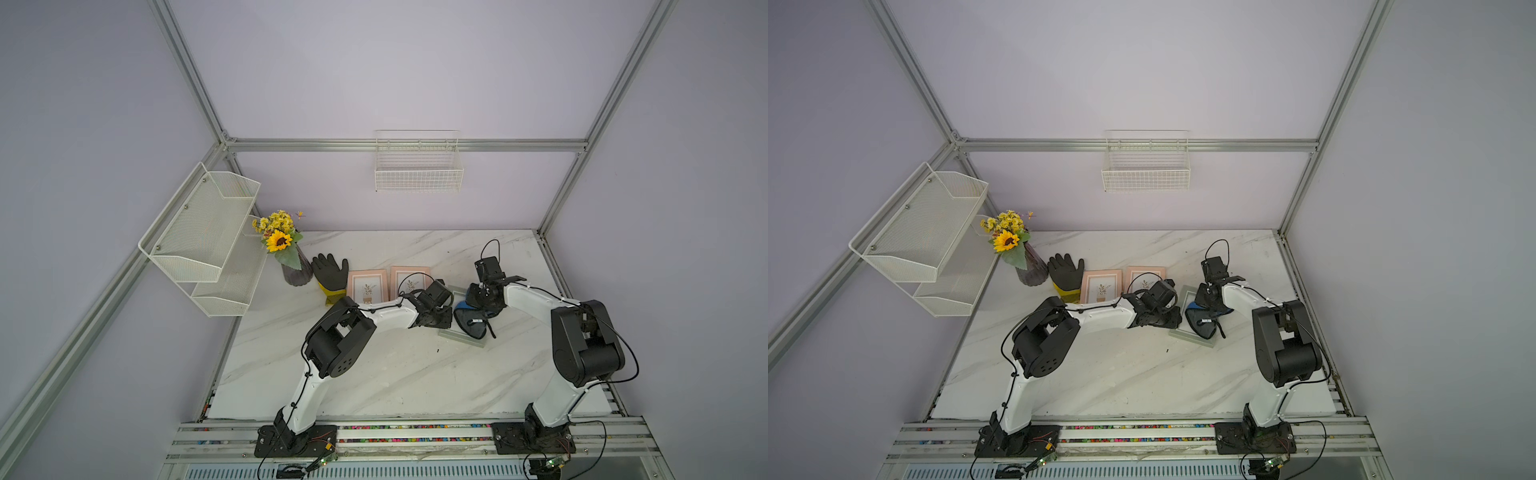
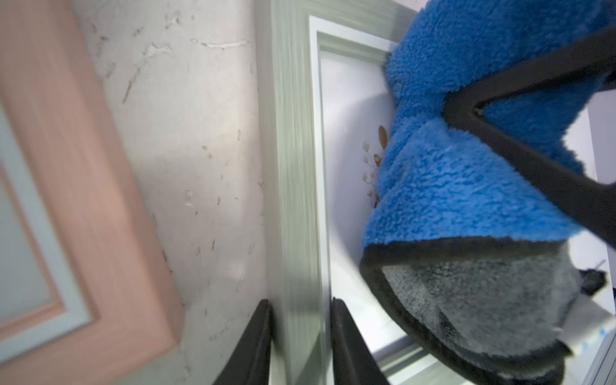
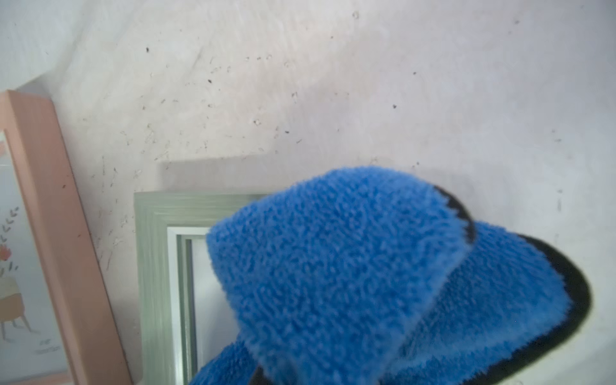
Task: Wipe the picture frame with a cloth
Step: Wipe the dirt from the picture frame.
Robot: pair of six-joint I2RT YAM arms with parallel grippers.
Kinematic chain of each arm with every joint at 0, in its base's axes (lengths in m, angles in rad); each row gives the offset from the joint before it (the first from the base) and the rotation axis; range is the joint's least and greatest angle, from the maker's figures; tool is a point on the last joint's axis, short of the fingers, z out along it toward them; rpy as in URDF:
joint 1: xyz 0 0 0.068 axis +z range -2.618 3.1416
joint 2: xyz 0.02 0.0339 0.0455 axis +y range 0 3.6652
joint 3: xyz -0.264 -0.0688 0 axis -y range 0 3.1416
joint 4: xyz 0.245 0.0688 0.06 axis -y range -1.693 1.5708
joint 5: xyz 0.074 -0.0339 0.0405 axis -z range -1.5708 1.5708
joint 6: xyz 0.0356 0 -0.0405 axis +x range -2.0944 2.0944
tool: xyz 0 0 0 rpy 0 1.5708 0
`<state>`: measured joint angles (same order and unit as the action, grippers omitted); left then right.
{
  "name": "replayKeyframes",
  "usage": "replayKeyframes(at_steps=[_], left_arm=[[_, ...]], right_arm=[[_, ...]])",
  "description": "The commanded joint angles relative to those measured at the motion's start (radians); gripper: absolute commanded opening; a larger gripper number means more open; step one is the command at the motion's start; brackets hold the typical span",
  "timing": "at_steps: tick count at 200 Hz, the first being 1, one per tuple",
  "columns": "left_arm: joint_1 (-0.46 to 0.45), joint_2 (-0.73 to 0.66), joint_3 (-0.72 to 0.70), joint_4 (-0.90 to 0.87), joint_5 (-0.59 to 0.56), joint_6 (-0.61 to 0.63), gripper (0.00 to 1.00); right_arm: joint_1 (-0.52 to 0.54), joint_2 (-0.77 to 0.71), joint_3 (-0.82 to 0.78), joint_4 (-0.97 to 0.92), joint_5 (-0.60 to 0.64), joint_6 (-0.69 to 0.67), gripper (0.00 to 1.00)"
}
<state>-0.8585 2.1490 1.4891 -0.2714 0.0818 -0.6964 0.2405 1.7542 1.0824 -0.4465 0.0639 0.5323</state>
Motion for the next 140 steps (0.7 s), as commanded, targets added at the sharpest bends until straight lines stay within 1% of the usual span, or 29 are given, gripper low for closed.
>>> replayKeyframes(at_steps=[1, 12, 19, 37, 64, 82, 94, 113, 140], left_arm=[[0.004, 0.022, -0.020, -0.102, 0.019, -0.013, 0.28], [0.004, 0.022, -0.018, -0.106, 0.017, -0.012, 0.28], [0.004, 0.020, -0.018, -0.107, 0.016, -0.013, 0.28], [0.005, 0.016, -0.025, -0.108, 0.011, -0.013, 0.28], [0.006, 0.006, -0.039, -0.102, 0.003, -0.018, 0.28], [0.007, 0.006, -0.041, -0.097, 0.002, -0.021, 0.28], [0.007, 0.009, -0.037, -0.095, 0.006, -0.022, 0.28], [0.007, 0.016, -0.029, -0.095, 0.012, -0.022, 0.28], [0.007, 0.011, -0.030, -0.097, 0.009, -0.023, 0.28]], right_arm=[[0.074, 0.076, 0.015, -0.030, -0.065, 0.020, 0.09], [0.085, 0.082, 0.019, -0.009, -0.120, 0.035, 0.09], [0.083, 0.076, 0.014, -0.002, -0.132, 0.040, 0.09], [0.071, 0.039, -0.009, -0.034, -0.067, 0.046, 0.09], [-0.017, -0.049, -0.095, -0.072, -0.013, 0.012, 0.09], [-0.018, -0.091, -0.116, -0.111, 0.011, -0.009, 0.09], [0.008, -0.103, -0.125, -0.111, -0.029, -0.005, 0.09], [0.083, -0.097, -0.119, -0.111, -0.070, 0.024, 0.09], [0.159, -0.068, -0.123, -0.047, -0.201, 0.071, 0.09]])
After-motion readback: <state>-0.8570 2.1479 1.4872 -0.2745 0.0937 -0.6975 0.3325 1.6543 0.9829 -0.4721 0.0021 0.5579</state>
